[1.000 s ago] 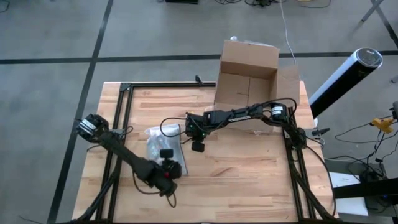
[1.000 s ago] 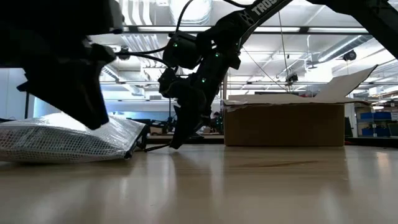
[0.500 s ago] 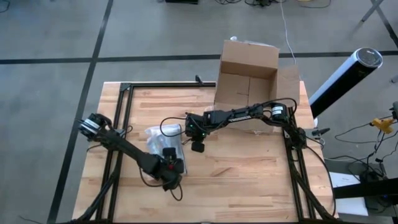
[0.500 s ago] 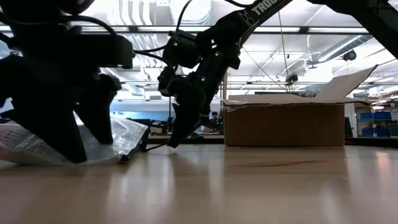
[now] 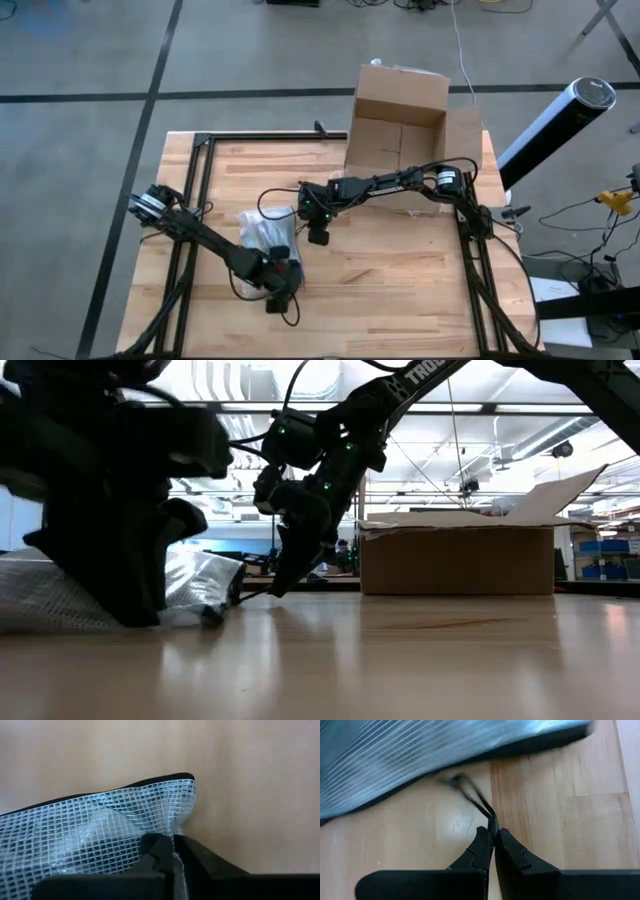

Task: Unpack boxes

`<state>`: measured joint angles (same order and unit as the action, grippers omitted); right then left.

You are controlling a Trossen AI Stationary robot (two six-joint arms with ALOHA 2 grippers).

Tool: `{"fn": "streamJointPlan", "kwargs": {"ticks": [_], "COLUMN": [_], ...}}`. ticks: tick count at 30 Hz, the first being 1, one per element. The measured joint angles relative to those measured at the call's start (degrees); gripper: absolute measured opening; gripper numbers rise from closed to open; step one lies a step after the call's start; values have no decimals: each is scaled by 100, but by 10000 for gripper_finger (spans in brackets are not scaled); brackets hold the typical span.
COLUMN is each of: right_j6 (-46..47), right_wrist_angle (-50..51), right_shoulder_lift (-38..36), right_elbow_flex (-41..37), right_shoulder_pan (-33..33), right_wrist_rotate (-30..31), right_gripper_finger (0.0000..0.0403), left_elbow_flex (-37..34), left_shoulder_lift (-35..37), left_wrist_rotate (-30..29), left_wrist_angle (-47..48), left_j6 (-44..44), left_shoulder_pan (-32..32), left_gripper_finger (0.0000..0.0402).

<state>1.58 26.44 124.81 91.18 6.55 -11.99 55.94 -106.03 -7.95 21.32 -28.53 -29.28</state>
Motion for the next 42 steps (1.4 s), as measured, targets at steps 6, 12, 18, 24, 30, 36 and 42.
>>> {"fn": "streamJointPlan", "kwargs": {"ticks": [6,12,18,24,30,36,42], "right_j6": [-21,-33,-75,-92,-116,-117,115], "right_wrist_angle": [-13,-9,20,31,122,243,273], "right_shoulder_lift": [0,-9,-99,-217,-332,-362,-859], "right_elbow_flex": [2,2,2,2,4,4,4], "right_shoulder_pan": [54,125,241,319,402,421,417], "right_wrist_rotate": [-35,-39,136,29,430,-151,-667], "right_gripper_finger": [0,0,0,0,2,1,1], "left_elbow_flex": [2,4,4,4,4,4,-61], "left_shoulder_lift": [-156,-171,-171,-171,-171,-139,367], "left_wrist_rotate": [495,734,1051,1275,1646,1595,290], "left_wrist_angle": [-586,-629,-651,-686,-713,-668,-80], "left_j6": [-89,-207,-404,-710,-994,-1159,-1569], "left_shoulder_pan": [-130,-391,-815,-1287,-1651,-1718,-1660], "left_gripper_finger": [2,1,0,0,0,1,1]}}
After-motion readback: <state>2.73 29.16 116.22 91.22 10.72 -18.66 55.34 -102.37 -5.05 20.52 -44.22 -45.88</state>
